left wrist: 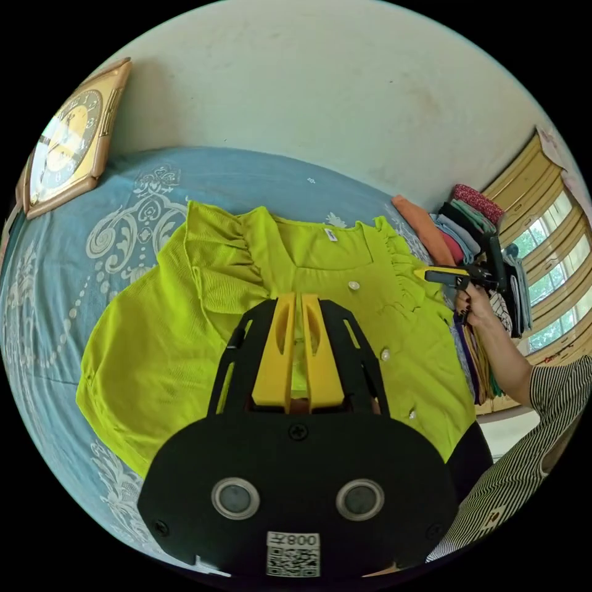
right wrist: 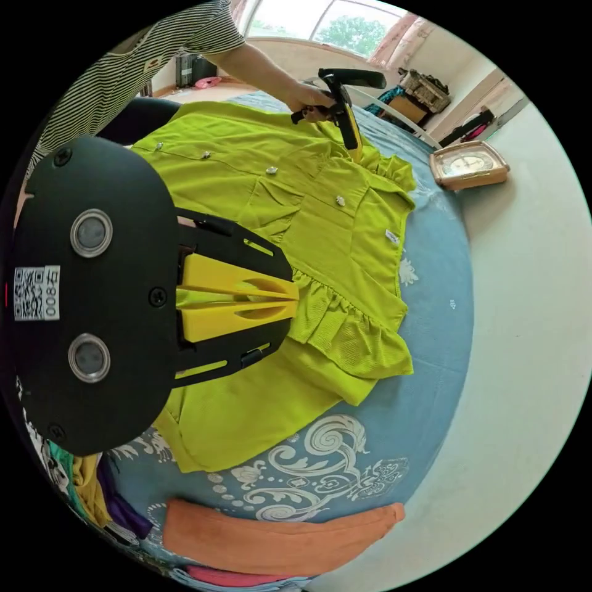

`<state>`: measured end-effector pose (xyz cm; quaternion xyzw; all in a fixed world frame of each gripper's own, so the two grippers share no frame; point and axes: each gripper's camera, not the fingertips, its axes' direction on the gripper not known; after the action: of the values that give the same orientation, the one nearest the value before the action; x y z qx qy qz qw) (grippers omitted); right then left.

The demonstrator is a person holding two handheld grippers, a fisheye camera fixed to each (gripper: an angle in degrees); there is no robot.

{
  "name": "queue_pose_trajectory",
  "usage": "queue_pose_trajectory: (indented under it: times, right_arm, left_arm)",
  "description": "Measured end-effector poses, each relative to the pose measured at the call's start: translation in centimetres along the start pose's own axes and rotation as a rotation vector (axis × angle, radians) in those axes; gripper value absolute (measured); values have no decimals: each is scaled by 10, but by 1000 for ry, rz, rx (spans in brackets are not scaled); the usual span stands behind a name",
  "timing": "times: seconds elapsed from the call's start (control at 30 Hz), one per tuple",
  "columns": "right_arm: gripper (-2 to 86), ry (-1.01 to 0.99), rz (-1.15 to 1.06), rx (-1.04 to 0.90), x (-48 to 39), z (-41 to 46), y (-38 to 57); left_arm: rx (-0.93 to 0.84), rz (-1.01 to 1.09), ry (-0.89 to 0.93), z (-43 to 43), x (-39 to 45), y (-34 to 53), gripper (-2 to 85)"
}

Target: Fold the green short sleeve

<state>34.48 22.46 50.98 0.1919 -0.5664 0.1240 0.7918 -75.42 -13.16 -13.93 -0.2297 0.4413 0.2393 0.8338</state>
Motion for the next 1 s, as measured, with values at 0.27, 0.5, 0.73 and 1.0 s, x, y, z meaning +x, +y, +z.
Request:
queue_pose_trajectory:
  times: [0.27, 0.5, 0.73, 1.0]
  right_arm:
    - [1, -54, 22, -1, -8, 1, 40]
    - [17, 23, 131, 177, -2, -91, 131]
    - [72, 118, 380, 263, 35, -124, 238]
    - [78, 169, 387, 277, 56, -132, 267]
  left_arm:
    - [-82, -46, 63, 55, -42, 89, 21]
    - [-36, 49, 251, 83, -31, 128, 55]
    - [-165, 352, 392, 194, 85, 132, 79]
    - [-231, 619, 335, 308, 181, 109, 91]
